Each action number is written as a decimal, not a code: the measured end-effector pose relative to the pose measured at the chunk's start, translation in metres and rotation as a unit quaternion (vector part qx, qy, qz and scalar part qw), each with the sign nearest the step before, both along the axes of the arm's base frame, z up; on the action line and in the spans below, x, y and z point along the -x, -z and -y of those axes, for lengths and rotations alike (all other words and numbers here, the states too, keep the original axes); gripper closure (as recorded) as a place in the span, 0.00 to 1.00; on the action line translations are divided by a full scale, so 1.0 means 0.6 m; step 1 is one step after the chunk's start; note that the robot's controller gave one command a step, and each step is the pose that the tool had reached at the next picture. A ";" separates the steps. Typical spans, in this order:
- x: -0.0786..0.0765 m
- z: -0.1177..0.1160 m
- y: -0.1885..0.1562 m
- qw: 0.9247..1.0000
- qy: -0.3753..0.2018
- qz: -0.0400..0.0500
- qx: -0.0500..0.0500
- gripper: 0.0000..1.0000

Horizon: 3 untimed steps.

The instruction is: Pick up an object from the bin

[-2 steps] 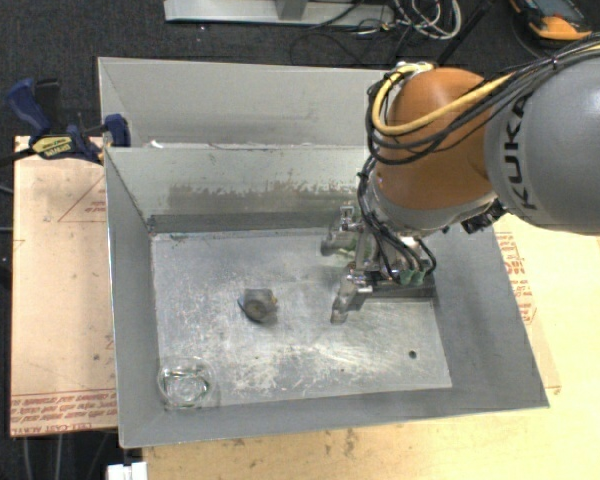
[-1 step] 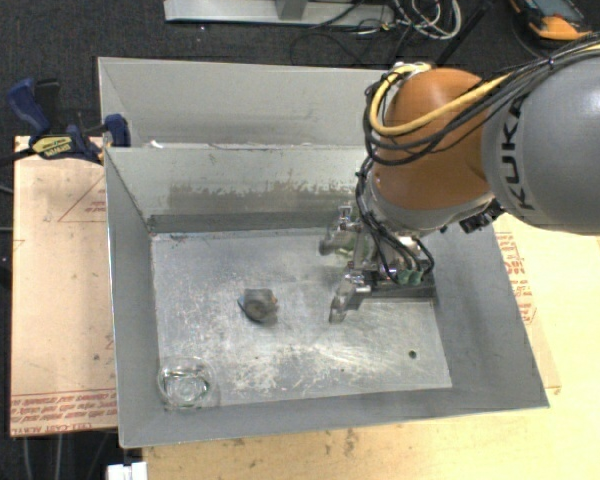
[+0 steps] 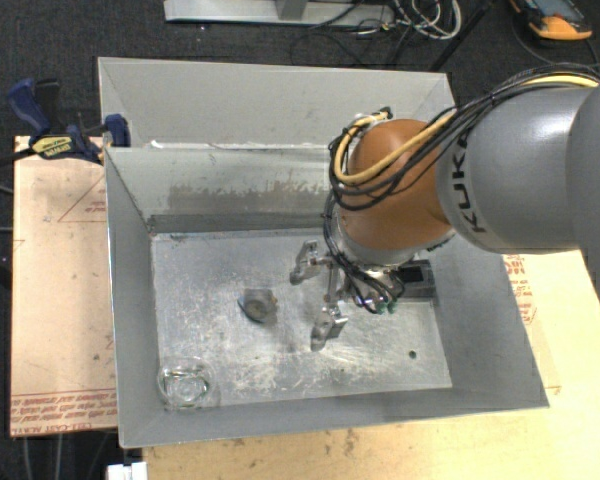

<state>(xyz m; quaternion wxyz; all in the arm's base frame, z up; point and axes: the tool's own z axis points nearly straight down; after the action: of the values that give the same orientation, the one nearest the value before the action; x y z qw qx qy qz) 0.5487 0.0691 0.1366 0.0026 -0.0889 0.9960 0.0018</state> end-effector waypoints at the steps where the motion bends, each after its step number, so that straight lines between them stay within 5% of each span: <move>1: -0.038 -0.068 -0.025 1.000 0.002 -0.004 0.003 0.00; 2: -0.047 -0.094 -0.037 1.000 -0.003 0.000 0.001 0.00; 3: -0.069 -0.048 0.003 0.999 -0.046 -0.006 0.002 0.00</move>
Offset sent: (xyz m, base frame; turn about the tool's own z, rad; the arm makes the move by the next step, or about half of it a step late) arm 0.0496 0.0259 -0.0666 -0.1526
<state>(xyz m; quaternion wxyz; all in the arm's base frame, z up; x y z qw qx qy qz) 0.5901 0.0977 0.1347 -0.0031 -0.1349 0.9908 0.0009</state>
